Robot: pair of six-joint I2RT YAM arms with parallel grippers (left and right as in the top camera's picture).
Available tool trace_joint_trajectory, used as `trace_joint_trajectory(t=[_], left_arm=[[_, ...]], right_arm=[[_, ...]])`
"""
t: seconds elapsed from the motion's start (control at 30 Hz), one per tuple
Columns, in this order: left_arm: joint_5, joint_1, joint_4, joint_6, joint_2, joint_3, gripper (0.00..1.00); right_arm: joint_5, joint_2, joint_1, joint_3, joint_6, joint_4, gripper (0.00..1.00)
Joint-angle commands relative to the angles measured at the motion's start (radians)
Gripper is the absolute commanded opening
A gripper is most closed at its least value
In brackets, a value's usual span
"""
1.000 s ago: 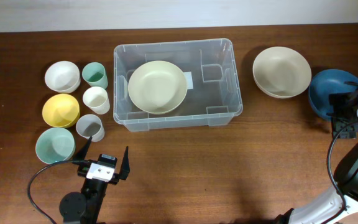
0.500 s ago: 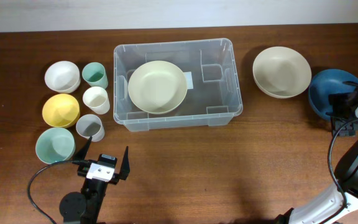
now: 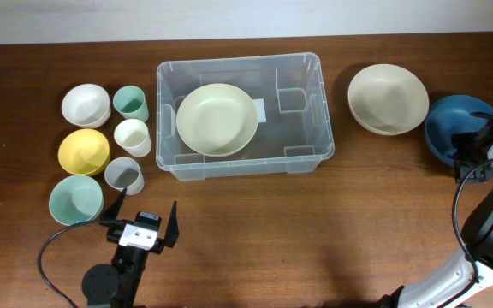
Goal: Pack container
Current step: 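Grasp the teal bowl rim with the right gripper, then lift the teal bowl and carry it over the container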
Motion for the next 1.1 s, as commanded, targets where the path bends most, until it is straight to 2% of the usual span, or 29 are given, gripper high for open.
trace_joint_trajectory(t=[0.0, 0.37, 0.5, 0.7, 0.83, 1.07], left_arm=[[0.015, 0.007, 0.0, -0.011, -0.003, -0.007, 1.0], [0.015, 0.007, 0.0, -0.011, -0.003, -0.007, 1.0], [0.015, 0.007, 0.0, -0.011, -0.003, -0.007, 1.0], [0.015, 0.007, 0.0, -0.011, -0.003, -0.007, 1.0], [0.015, 0.007, 0.0, -0.011, -0.003, -0.007, 1.0], [0.015, 0.007, 0.0, -0.011, -0.003, -0.007, 1.0]], right_arm=[[0.02, 0.011, -0.005, -0.005, 0.001, 0.004, 0.6], [0.019, 0.011, -0.013, -0.005, 0.002, 0.001, 0.16], [0.016, 0.01, -0.043, -0.003, 0.002, -0.021, 0.05], [0.014, 0.003, -0.098, 0.028, -0.004, -0.081, 0.04], [0.008, -0.021, -0.121, 0.069, -0.072, -0.101, 0.04], [-0.053, -0.104, -0.143, 0.193, -0.1, -0.179, 0.04]])
